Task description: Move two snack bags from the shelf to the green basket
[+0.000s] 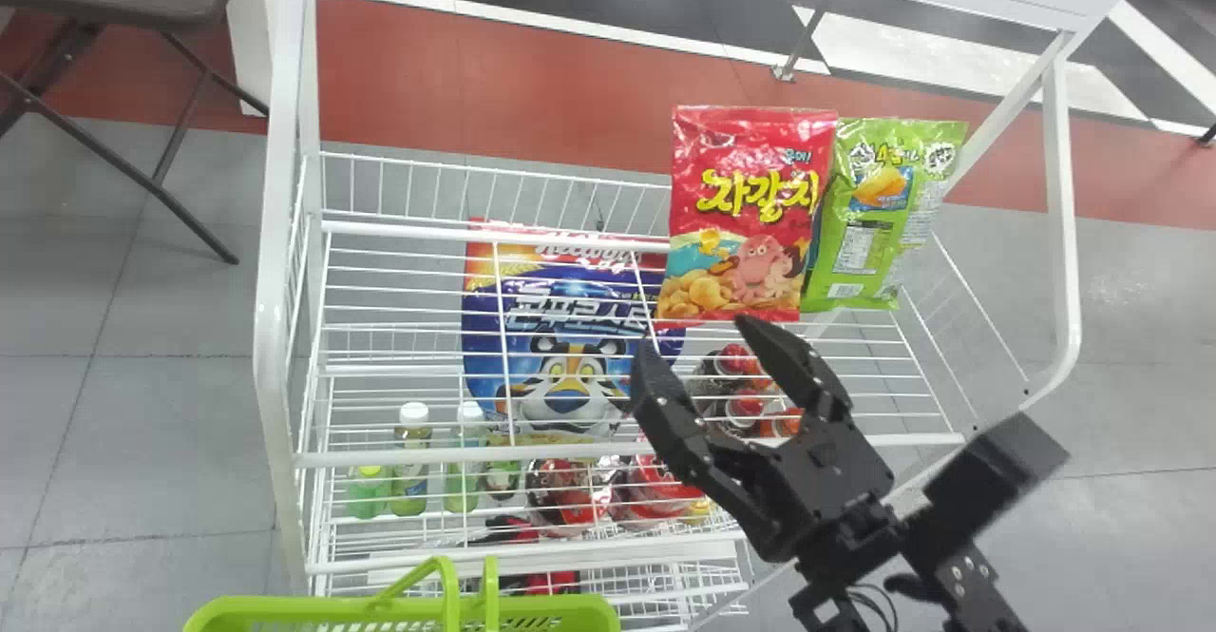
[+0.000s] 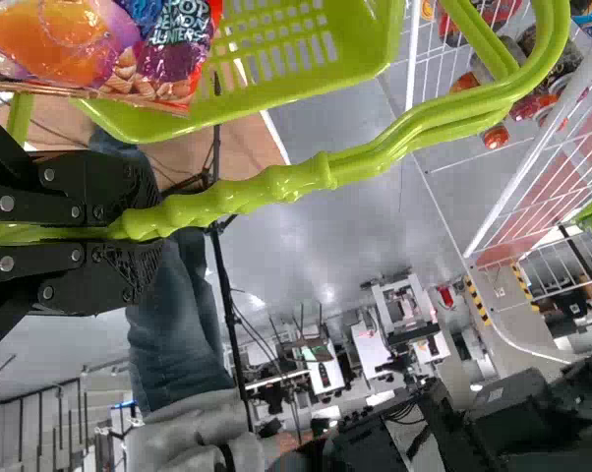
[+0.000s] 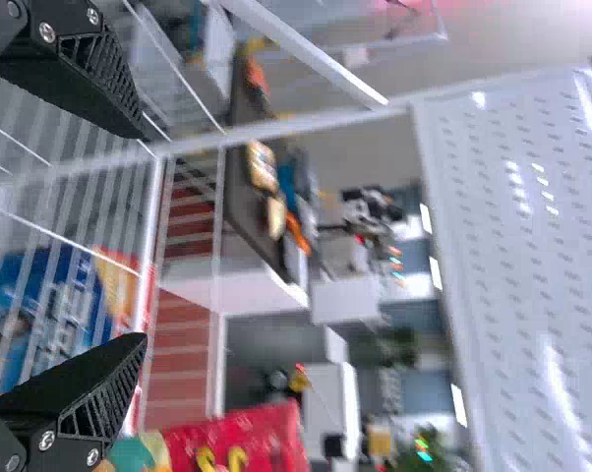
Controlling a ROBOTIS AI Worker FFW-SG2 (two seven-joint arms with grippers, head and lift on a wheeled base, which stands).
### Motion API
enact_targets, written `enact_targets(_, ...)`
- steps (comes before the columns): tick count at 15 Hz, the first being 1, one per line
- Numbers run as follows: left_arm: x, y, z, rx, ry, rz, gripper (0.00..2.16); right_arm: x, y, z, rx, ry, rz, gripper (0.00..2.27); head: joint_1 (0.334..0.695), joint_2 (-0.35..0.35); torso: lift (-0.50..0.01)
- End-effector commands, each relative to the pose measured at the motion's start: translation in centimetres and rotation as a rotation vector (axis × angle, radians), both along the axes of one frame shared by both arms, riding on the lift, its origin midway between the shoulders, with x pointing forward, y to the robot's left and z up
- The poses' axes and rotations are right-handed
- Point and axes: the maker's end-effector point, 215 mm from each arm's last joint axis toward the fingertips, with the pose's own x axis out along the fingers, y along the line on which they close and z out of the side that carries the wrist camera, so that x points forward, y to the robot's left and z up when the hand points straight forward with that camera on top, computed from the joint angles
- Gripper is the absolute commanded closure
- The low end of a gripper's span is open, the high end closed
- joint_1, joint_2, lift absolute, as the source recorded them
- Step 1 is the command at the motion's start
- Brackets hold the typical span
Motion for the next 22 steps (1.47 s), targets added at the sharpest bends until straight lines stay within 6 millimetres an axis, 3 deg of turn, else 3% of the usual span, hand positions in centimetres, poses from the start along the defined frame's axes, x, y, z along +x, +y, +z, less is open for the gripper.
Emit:
enact_targets(1,-0.1,-0.1,-0.2,-0.002,0.003,0.0,2.12,-1.1,-0.5,-1.3,0.017,0.019,-0.036,0.07,0.695,-0.35,-0.017)
enact_targets(7,-0.4,-0.3,-0.4,-0.018,0.004,0.0,2.12,-1.4,2.3,-2.2,0.057,0.054,-0.005,0.08,0.695,-0.35,-0.017)
enact_targets(22,-0.8,0.2,0.7,-0.03,-0.003,0.007,2.12,-1.5,2.9,-2.6,0.051,0.063,0.004,0.08,0.695,-0.35,-0.017)
